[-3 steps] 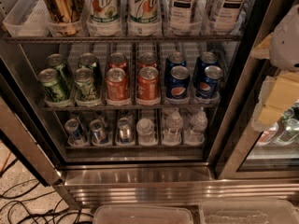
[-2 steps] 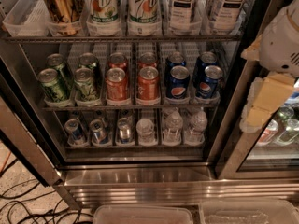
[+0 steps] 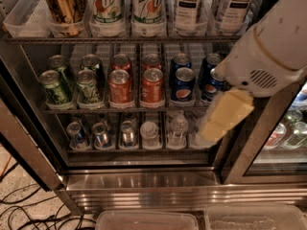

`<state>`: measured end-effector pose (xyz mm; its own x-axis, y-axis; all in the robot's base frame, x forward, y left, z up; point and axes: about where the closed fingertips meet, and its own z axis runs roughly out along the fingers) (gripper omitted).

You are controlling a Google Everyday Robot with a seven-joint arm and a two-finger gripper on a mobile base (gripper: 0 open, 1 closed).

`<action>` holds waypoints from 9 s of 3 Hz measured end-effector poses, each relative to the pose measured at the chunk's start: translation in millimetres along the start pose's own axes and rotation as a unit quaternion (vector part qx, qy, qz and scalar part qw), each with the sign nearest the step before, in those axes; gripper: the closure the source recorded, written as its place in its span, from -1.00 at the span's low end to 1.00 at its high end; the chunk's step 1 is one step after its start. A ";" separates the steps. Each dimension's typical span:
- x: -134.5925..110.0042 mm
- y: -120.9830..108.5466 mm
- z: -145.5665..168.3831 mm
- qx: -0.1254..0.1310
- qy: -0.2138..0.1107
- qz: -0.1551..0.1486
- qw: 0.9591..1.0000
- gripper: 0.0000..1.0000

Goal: Pick coke can from middle shelf of fridge

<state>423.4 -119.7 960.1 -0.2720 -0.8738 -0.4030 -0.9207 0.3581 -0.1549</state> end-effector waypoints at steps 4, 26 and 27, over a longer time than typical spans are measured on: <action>-33.6 20.8 28.8 0.044 -0.104 0.070 0.991 -1.00; -52.3 -28.5 178.6 0.293 -0.501 0.169 0.796 -1.00; -52.7 -28.7 178.8 0.293 -0.502 0.169 0.796 -1.00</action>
Offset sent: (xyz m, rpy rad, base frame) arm -0.0156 0.0309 -0.0118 0.1385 0.0048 -0.0743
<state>514.2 -25.0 824.4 0.1542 -0.0970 -0.9833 -0.4745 0.8656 -0.1598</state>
